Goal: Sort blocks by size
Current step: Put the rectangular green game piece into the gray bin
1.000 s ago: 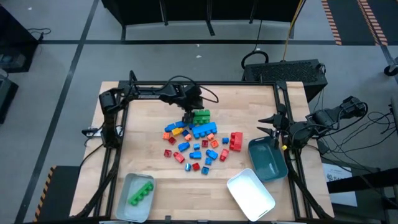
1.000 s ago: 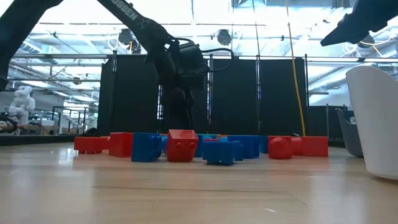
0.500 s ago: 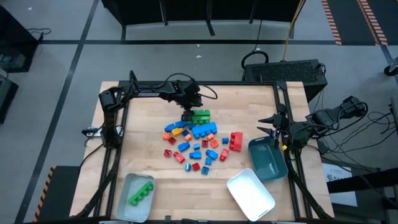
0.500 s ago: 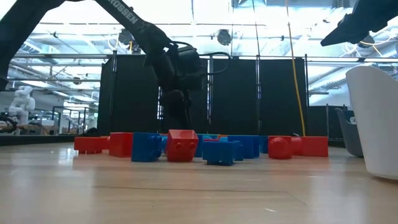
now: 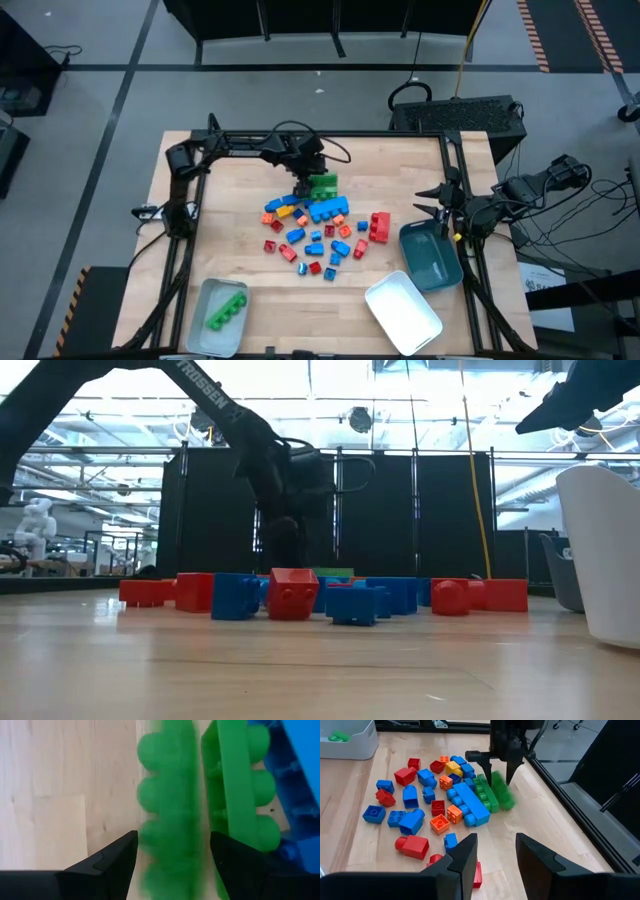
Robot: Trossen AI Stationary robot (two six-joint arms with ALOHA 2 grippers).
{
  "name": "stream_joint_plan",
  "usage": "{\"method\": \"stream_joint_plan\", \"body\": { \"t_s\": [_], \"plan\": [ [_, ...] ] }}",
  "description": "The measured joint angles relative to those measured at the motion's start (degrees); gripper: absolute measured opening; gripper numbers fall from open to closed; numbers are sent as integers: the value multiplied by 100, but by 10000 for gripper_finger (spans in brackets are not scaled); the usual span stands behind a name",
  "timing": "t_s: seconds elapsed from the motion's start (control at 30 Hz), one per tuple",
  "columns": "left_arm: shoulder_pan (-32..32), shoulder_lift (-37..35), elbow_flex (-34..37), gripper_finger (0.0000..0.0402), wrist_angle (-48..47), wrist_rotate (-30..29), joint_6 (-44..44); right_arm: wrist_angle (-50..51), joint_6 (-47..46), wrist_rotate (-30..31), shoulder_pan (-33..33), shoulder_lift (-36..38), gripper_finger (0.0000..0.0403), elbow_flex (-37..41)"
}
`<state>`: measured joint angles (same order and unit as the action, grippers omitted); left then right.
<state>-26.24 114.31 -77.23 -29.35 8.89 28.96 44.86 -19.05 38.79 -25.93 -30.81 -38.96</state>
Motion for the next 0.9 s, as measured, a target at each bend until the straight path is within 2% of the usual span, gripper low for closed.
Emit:
{"method": "stream_joint_plan", "body": {
  "t_s": [0.33,0.47,0.67,0.9],
  "plan": [
    [-4,91,4,248,2,-201,-10,-4,7,7,0,0,119,0],
    [-4,91,4,217,33,-248,-8,-4,16,20,0,0,119,0],
    [-4,90,4,143,114,-331,-8,-4,-9,20,-1,0,119,0],
    [-1,89,-90,142,-72,-541,-204,-11,-87,20,1,0,119,0]
  ]
}}
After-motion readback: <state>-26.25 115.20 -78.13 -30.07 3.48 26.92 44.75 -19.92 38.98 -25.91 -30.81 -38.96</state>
